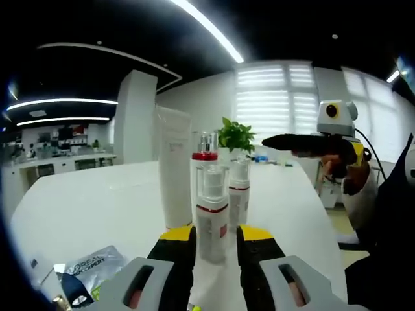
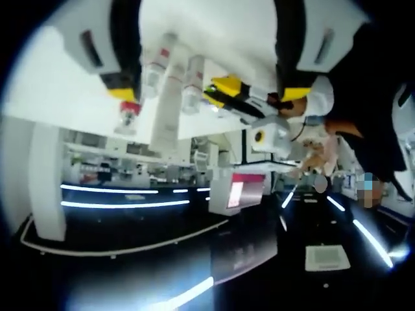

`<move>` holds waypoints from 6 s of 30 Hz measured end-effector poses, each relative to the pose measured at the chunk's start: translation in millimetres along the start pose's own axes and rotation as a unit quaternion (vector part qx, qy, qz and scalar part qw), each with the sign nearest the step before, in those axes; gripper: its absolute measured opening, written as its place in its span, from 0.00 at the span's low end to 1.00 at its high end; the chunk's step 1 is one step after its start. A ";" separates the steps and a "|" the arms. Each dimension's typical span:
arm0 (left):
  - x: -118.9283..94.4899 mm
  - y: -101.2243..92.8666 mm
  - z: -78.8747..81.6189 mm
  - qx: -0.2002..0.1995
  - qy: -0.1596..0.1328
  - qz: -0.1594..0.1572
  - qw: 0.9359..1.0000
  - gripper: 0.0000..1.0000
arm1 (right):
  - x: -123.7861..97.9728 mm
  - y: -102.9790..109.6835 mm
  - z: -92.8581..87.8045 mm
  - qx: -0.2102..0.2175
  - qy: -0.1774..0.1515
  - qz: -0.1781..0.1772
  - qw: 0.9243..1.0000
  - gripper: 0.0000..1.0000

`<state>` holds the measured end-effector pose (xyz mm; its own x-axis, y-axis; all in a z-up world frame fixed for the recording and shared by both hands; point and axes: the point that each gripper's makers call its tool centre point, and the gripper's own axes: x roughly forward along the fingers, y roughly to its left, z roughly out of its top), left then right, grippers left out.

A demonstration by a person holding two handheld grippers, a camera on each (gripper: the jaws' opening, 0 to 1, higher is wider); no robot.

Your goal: Arrange the skincare products in the storage area until every visible bottle or jar stands upright without overlapping.

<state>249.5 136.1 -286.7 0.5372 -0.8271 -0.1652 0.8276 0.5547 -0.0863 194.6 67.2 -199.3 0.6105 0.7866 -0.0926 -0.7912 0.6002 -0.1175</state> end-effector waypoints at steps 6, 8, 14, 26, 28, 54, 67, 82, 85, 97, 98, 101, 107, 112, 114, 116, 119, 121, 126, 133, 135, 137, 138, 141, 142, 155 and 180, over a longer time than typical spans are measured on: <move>-20.5 12.9 1.1 0.036 -0.004 0.047 0.998 0.31 | 13.1 12.7 0.0 -0.018 -0.001 0.017 1.000 0.72; -28.5 16.3 2.4 0.025 -0.010 0.054 0.998 0.34 | 19.2 18.4 -2.6 -0.021 0.002 0.025 0.999 0.72; -50.5 26.9 -2.3 0.004 -0.013 0.072 0.997 0.35 | 26.7 26.5 -3.2 -0.032 0.000 0.037 0.999 0.63; -100.1 63.3 -12.1 -0.025 -0.042 0.117 0.992 0.36 | 52.6 52.5 -21.1 -0.037 0.017 0.067 0.997 0.49; -105.9 67.0 -14.2 -0.025 -0.037 0.122 0.991 0.36 | 56.4 53.5 -26.5 -0.039 0.026 0.067 0.997 0.48; -130.3 90.5 -44.5 -0.019 0.023 0.150 0.988 0.29 | 112.7 65.9 -78.9 -0.014 0.119 0.040 0.992 0.40; -127.5 87.0 -53.3 -0.023 0.027 0.132 0.991 0.22 | 127.9 61.9 -92.3 0.065 0.137 0.006 0.988 0.33; -126.5 95.7 -67.0 -0.006 0.061 0.171 0.983 0.22 | 148.7 60.1 -114.9 0.109 0.178 -0.041 0.977 0.39; -126.3 95.1 -68.3 -0.003 0.066 0.173 0.983 0.20 | 150.5 59.3 -114.8 0.119 0.177 -0.044 0.976 0.39; -125.3 88.9 -74.3 -0.010 0.082 0.171 0.982 0.15 | 157.2 60.1 -121.1 0.114 0.190 -0.049 0.974 0.43; -125.2 88.3 -75.0 -0.010 0.085 0.171 0.982 0.14 | 157.4 59.8 -120.4 0.117 0.188 -0.050 0.974 0.43; -125.2 86.3 -75.6 -0.012 0.086 0.169 0.982 0.13 | 158.4 58.7 -119.3 0.121 0.185 -0.051 0.974 0.43; -124.1 86.7 -80.6 -0.006 0.098 0.168 0.981 0.07 | 158.5 65.8 -120.6 0.125 0.185 -0.041 0.974 0.43; -125.0 86.4 -80.8 -0.005 0.101 0.167 0.981 0.00 | 160.5 71.2 -120.3 0.135 0.182 -0.033 0.973 0.43; -124.7 86.4 -80.6 -0.008 0.100 0.168 0.981 0.00 | 160.0 73.1 -120.9 0.135 0.182 -0.033 0.973 0.43; -124.2 86.3 -80.6 -0.007 0.100 0.169 0.981 0.00 | 160.0 73.5 -120.8 0.139 0.179 -0.034 0.973 0.44; -123.6 86.2 -80.5 -0.008 0.100 0.171 0.980 0.00 | 160.5 72.0 -118.8 0.150 0.170 -0.036 0.973 0.43; -123.2 86.1 -80.5 -0.011 0.099 0.171 0.980 0.00 | 160.6 71.5 -115.5 0.164 0.159 -0.038 0.973 0.43; -122.1 85.9 -80.7 -0.012 0.098 0.171 0.980 0.00 | 160.0 66.9 -109.3 0.222 0.125 -0.044 0.966 0.40; -120.4 86.0 -80.8 -0.011 0.097 0.169 0.981 0.00 | 160.5 64.1 -110.0 0.241 0.117 -0.049 0.962 0.37; -120.1 86.2 -80.8 -0.011 0.097 0.168 0.981 0.00 | 160.7 63.8 -110.5 0.239 0.117 -0.051 0.962 0.36; -120.0 86.3 -80.9 -0.012 0.097 0.168 0.981 0.00 | 159.7 63.3 -113.5 0.228 0.127 -0.054 0.964 0.34; -119.8 86.4 -80.8 -0.011 0.096 0.168 0.981 0.00 | 160.2 62.7 -113.8 0.221 0.130 -0.055 0.965 0.33; -119.6 86.7 -80.8 -0.009 0.096 0.169 0.981 0.00 | 160.3 62.7 -114.3 0.213 0.133 -0.056 0.966 0.33; -119.6 86.8 -80.8 -0.008 0.096 0.169 0.981 0.00 | 161.1 61.5 -115.6 0.205 0.136 -0.059 0.967 0.32; -119.5 87.6 -80.6 0.000 0.096 0.172 0.980 0.00 | 161.5 53.5 -120.5 0.153 0.148 -0.086 0.973 0.09; -119.0 84.5 -79.1 0.020 0.096 0.169 0.981 0.01 | 158.1 57.0 -106.8 0.164 0.104 -0.075 0.978 0.00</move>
<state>242.7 288.6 -352.0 0.7443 -0.5625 -0.3600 0.6155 0.7870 0.0427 250.0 210.3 -326.2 0.6879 0.6605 -0.3008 -0.6410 0.7473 0.1751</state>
